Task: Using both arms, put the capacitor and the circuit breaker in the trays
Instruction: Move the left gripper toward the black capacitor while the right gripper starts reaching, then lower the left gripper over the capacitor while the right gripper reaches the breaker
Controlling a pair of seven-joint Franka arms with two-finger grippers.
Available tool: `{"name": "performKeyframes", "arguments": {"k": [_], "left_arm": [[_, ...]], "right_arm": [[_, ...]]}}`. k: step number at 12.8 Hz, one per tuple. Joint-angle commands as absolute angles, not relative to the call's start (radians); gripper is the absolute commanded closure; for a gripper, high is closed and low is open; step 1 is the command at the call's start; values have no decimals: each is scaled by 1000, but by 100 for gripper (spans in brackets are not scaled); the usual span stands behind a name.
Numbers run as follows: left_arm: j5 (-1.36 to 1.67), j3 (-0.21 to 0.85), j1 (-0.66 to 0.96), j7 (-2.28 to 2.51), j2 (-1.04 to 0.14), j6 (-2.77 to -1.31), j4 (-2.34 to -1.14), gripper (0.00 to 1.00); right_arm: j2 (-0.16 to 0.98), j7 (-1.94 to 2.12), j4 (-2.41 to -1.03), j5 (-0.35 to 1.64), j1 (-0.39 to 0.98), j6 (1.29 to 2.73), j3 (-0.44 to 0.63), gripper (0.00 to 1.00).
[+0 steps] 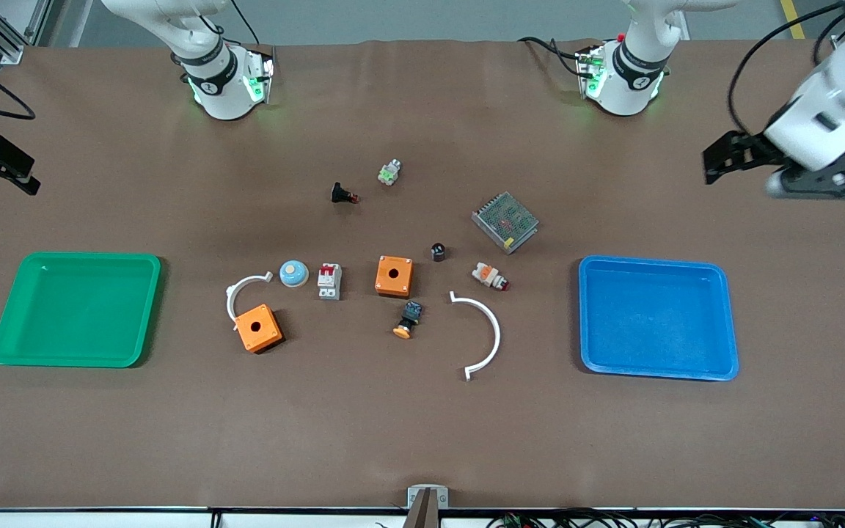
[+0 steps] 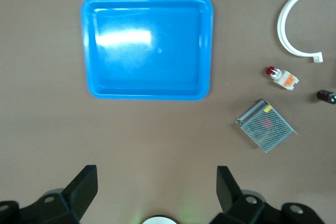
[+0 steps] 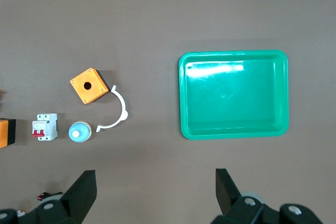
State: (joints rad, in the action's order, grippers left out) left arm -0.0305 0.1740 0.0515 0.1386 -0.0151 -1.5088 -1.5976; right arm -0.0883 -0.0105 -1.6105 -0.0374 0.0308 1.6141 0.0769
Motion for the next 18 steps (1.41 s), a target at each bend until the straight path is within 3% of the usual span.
{"name": "performKeyframes", "arguments": {"k": [1, 6, 8, 11, 14, 18], "left_arm": [[-25, 260, 63, 219, -102, -1558, -1589, 0], [-21, 365, 101, 418, -219, -1790, -1712, 0], [-21, 367, 190, 548, -268, -1848, -1729, 0], [-37, 365, 320, 838, -382, -1978, -1729, 0], [-37, 364, 392, 1038, -474, -2113, -1726, 1], [-52, 359, 460, 1192, -603, -2275, -1717, 14]], "right_arm": [[-101, -18, -1620, -25, 35, 1612, 75, 0], [-68, -14, -1626, -23, 77, 1579, 68, 0], [-25, -44, -1626, -25, 176, 1502, 69, 2], [66, -343, -1628, -25, 383, 1528, 68, 1], [141, -370, -1701, 47, 445, 1690, 67, 1], [224, -379, -1926, 75, 486, 2120, 67, 1]]}}
